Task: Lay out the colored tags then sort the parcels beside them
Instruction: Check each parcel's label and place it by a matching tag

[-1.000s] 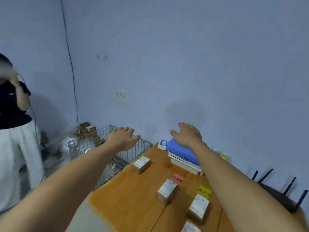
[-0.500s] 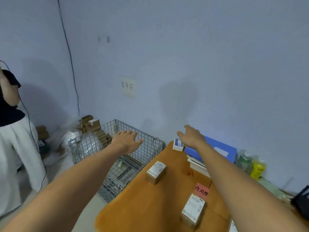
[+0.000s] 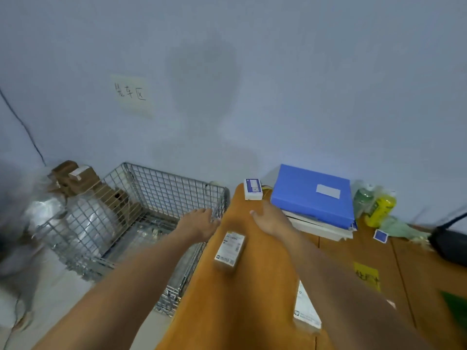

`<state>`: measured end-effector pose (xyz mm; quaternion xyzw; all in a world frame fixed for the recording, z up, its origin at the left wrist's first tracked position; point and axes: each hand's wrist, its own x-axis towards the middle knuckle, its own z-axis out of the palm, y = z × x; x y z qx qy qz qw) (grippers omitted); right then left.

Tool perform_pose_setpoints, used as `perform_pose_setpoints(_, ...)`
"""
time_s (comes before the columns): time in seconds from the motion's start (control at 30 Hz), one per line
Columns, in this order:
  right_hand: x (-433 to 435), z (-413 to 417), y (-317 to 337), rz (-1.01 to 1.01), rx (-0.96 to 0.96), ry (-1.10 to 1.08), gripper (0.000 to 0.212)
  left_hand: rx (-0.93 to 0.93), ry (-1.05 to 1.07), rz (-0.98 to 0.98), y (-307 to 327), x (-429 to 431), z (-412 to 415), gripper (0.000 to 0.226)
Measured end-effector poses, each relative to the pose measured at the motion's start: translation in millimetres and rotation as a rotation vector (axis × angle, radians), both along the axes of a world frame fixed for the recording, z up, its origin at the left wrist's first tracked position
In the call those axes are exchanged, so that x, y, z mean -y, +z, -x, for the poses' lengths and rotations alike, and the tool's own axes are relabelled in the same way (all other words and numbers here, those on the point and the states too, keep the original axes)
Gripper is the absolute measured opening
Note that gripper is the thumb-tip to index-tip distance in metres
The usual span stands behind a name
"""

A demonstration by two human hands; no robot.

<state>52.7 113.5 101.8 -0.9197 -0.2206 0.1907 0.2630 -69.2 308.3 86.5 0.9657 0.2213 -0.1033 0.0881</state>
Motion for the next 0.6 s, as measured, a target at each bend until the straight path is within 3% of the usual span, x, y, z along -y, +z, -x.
perform_pose_setpoints(0.17,-39.3,6.1,-59.4,0.083,-0.123,-0.101,0.072,-0.054,-0.063,0.095,-51.5,-22.7,-29.3,0.068)
perform_pose_setpoints(0.4,-69.6,32.1,-154.6,0.056,-0.354,-0.239,0.041,-0.083,0.01,0.512,-136.0,-30.6,-32.4,0.044)
perform_pose_setpoints(0.6,-69.8,59.2,-199.1,0.011,-0.452,-0.299,0.037,-0.103,0.12,0.781,-183.0,-21.7,-21.7,0.049)
